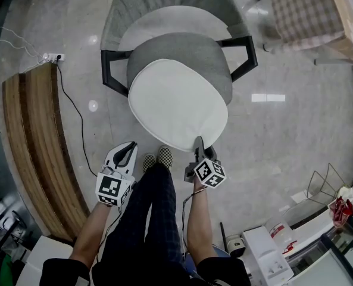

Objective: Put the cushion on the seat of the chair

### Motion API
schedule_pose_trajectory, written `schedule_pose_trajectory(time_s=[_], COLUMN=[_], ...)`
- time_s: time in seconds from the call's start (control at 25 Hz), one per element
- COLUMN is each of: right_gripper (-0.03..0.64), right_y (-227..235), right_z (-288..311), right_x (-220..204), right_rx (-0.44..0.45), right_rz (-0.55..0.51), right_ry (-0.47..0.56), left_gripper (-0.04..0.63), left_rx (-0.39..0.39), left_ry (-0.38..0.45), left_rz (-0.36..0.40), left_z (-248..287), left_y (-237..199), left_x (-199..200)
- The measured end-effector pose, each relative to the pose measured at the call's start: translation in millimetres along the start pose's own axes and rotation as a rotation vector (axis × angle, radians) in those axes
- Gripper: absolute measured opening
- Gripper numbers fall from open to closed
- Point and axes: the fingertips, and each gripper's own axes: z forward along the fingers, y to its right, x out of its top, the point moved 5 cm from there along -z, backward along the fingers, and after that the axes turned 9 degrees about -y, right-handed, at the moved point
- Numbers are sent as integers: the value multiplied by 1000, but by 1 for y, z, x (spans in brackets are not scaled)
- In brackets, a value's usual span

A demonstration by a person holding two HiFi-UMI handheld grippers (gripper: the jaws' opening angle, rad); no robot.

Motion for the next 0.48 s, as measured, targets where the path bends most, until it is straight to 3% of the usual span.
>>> schedule_pose_trajectory(time_s=[0.16,0.36,0.48], right_gripper=[119,222,241], right_y=[1,13,17], right_z=[-3,-7,-9], right_x=[0,1,-1], right_rx=[-11,-48,-56], right_rz=[17,33,20], right_ry=[4,5,-2], left_gripper=[31,31,31], left_rx=[1,-7,-15], left_ry=[-4,-15,-17], left_rz=[1,3,9], left_z=[-3,-3,-1], left_y=[2,5,9], left_x=[-2,-3,-3])
